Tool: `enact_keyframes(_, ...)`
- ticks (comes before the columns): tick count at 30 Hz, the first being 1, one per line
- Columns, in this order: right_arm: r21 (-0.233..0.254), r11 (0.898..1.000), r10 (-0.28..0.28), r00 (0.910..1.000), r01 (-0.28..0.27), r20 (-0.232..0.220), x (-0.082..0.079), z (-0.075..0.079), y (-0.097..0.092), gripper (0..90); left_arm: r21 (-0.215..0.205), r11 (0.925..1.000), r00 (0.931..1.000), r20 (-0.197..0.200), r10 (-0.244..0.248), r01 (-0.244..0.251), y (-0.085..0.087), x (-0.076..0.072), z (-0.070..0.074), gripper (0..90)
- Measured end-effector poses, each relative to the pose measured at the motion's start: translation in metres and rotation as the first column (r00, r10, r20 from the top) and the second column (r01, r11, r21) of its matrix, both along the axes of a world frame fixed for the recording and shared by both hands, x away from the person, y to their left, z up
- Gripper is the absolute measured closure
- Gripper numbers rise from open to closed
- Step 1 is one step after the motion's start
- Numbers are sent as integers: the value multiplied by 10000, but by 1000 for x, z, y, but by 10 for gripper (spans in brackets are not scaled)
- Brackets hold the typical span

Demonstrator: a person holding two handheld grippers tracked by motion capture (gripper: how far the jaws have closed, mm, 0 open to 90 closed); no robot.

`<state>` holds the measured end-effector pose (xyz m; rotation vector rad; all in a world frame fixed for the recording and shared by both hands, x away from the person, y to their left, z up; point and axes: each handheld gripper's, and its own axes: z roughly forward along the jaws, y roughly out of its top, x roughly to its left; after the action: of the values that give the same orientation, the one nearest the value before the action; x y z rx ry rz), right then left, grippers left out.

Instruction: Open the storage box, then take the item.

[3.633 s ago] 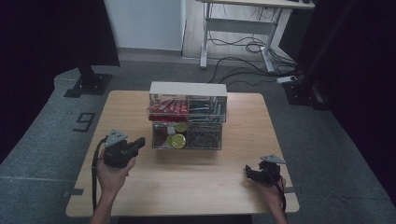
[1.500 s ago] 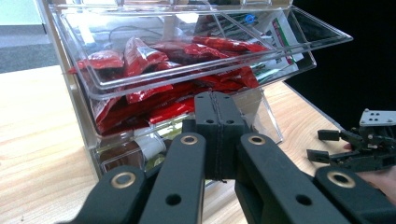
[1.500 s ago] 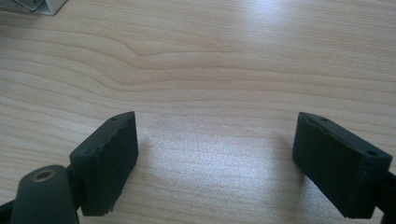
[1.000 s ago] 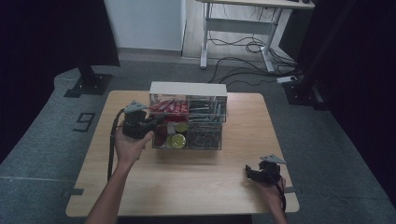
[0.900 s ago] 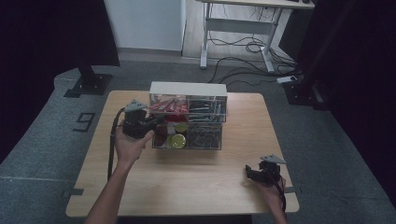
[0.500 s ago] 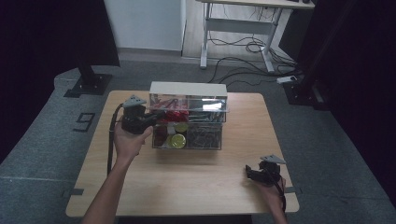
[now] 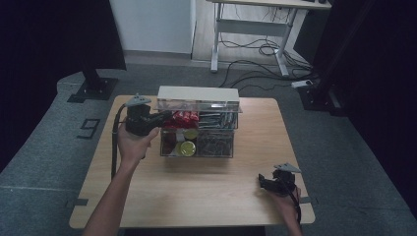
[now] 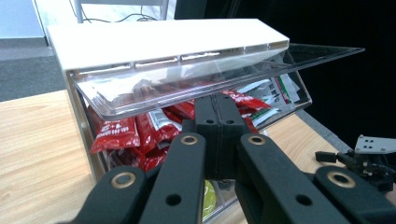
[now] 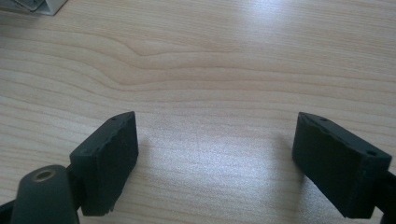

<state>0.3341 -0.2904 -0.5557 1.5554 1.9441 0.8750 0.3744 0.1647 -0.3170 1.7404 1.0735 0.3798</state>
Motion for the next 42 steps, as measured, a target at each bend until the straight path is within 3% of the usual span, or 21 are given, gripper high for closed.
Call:
enact_keyframes(14,2,10000,4,10000,-4,-12,0,0,0,149,-29,10000,9998,155,86,-86,-3,5,9,900)
enact_keyframes(23,44,9999,164,9998,-164,83,-2,1,0,202,90,9999,9998,183,69,-70,-5,5,9,900)
enact_keyframes(27,322,9993,158,9995,-167,267,-3,2,-1,242,123,9999,9998,203,38,-40,-5,5,9,900)
enact_keyframes(33,803,9959,336,9954,-409,901,-7,24,3,259,97,9999,9997,204,-94,92,-5,6,9,900)
enact_keyframes(38,1063,9895,838,9878,-980,1309,-11,45,16,258,100,9999,9998,196,-103,101,-6,6,10,900)
enact_keyframes(42,1641,9754,1186,9782,-1469,1706,-9,63,23,282,171,9998,9997,202,-107,104,-7,6,10,900)
